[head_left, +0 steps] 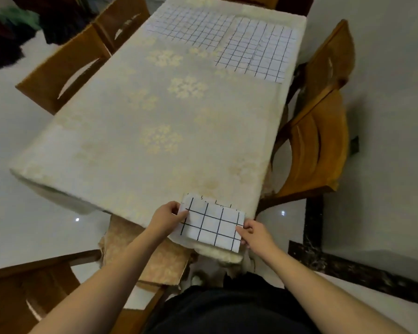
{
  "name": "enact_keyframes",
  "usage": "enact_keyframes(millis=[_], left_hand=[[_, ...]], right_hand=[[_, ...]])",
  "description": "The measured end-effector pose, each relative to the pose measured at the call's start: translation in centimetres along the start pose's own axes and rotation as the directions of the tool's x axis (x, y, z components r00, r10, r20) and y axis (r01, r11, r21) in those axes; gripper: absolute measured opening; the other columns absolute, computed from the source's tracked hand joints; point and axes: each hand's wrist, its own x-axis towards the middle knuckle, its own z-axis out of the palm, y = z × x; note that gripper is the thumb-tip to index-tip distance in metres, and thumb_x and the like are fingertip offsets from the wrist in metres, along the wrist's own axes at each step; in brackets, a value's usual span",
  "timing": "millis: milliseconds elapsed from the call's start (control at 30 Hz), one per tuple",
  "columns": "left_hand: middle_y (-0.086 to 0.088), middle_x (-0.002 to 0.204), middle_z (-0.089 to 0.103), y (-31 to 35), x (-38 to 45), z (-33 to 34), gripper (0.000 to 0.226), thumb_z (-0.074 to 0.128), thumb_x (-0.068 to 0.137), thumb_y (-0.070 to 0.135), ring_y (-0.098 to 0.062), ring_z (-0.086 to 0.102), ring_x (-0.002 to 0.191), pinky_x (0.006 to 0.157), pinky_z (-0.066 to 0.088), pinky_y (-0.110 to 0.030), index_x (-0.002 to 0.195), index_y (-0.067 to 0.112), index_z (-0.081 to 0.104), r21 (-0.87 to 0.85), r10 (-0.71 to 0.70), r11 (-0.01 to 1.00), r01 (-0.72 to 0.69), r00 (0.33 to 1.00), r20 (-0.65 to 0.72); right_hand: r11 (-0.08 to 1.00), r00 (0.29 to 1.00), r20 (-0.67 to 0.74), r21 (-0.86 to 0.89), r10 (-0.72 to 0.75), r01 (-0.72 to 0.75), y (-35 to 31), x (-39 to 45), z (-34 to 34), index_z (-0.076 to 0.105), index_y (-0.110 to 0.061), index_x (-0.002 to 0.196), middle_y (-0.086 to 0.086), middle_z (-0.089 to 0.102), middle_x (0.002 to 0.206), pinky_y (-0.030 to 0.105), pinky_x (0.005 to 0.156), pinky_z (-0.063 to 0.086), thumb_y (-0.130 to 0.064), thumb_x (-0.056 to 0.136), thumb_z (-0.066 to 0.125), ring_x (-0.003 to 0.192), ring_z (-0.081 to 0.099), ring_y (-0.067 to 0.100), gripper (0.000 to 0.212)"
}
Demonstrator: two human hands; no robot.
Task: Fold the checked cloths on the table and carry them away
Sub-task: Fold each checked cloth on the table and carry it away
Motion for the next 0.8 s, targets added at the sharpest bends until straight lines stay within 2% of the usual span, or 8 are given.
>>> enact_keyframes(millis=[100, 200, 333, 467, 633, 733, 800], left_hand=[[-0.005, 0.082, 0.067, -0.3, 1.0, 0.1, 0.021, 0.066, 0.087, 0.033, -0.021, 0.061, 0.077, 0.063, 0.043, -0.03, 0.089, 0.012, 0.064, 0.031, 0.024, 0.999, -0.024, 1.0, 0.006], [-0.003, 0.076, 0.063, -0.1, 1.7, 0.3, 0.023, 0.064, 0.088, 0.033, -0.018, 0.056, 0.07, 0.058, 0.038, -0.025, 0.089, 0.01, 0.063, 0.081, 0.046, 0.996, -0.047, 0.999, 0.02], [0.0, 0.07, 0.056, -0.3, 2.2, 0.3, 0.024, 0.064, 0.089, 0.033, -0.012, 0.049, 0.062, 0.055, 0.035, -0.025, 0.089, 0.009, 0.062, 0.146, 0.052, 0.988, -0.054, 0.998, 0.021], [0.0, 0.074, 0.06, -0.8, 2.7, 0.4, 0.024, 0.065, 0.087, 0.034, -0.013, 0.052, 0.066, 0.056, 0.037, -0.024, 0.091, 0.011, 0.062, 0.135, 0.057, 0.989, -0.057, 0.998, 0.002], [0.004, 0.088, 0.064, -0.7, 2.6, 1.0, 0.025, 0.066, 0.088, 0.036, -0.011, 0.06, 0.076, 0.062, 0.043, -0.024, 0.106, 0.023, 0.055, 0.004, 0.043, 0.999, -0.043, 0.999, -0.017], [0.001, 0.094, 0.061, -0.5, 2.2, 1.1, 0.032, 0.062, 0.09, 0.036, -0.014, 0.061, 0.08, 0.067, 0.048, -0.028, 0.118, 0.021, 0.054, -0.125, 0.045, 0.99, -0.063, 0.988, -0.148], [0.001, 0.101, 0.056, -0.3, 1.7, 1.1, 0.031, 0.06, 0.092, 0.031, -0.014, 0.059, 0.085, 0.07, 0.047, -0.028, 0.121, 0.019, 0.055, -0.138, 0.114, 0.978, -0.156, 0.956, -0.269]], right_hand=[[0.999, 0.997, -0.077, -0.041, -0.003, 0.0, 0.2, 0.8, 0.6, 0.061, 0.001, 0.089, 0.015, 0.064, 0.074, 0.025, 0.056, 0.045, -0.024, 0.092, 0.063, 0.064, 0.059, 0.02, 0.025], [0.996, 0.988, -0.155, -0.091, -0.025, 0.011, 0.0, 1.3, 0.8, 0.062, -0.007, 0.085, 0.015, 0.063, 0.073, 0.032, 0.064, 0.047, -0.029, 0.09, 0.066, 0.071, 0.062, 0.029, 0.023], [0.989, 0.981, -0.194, -0.146, -0.016, -0.013, -0.1, 1.7, 0.9, 0.06, -0.017, 0.089, 0.006, 0.066, 0.077, 0.04, 0.072, 0.053, -0.037, 0.087, 0.068, 0.074, 0.063, 0.023, 0.021], [0.981, 0.978, -0.208, -0.193, -0.011, -0.03, -0.2, 1.5, 1.0, 0.056, -0.023, 0.087, -0.002, 0.065, 0.077, 0.037, 0.07, 0.054, -0.042, 0.086, 0.068, 0.073, 0.062, 0.015, 0.022], [0.978, 0.98, -0.197, -0.201, 0.007, -0.047, 0.1, 1.0, 0.9, 0.053, -0.023, 0.085, -0.002, 0.064, 0.076, 0.038, 0.069, 0.055, -0.046, 0.084, 0.069, 0.07, 0.062, 0.015, 0.028], [0.977, 0.967, -0.255, -0.209, -0.005, -0.05, -0.4, 0.4, 0.7, 0.048, -0.023, 0.085, -0.001, 0.06, 0.074, 0.031, 0.057, 0.05, -0.052, 0.087, 0.062, 0.064, 0.062, 0.016, 0.032], [0.955, 0.938, -0.329, -0.296, -0.106, 0.004, -0.8, -0.1, 0.7, 0.046, -0.023, 0.087, -0.004, 0.057, 0.071, 0.025, 0.05, 0.044, -0.055, 0.09, 0.053, 0.06, 0.058, 0.012, 0.033]])
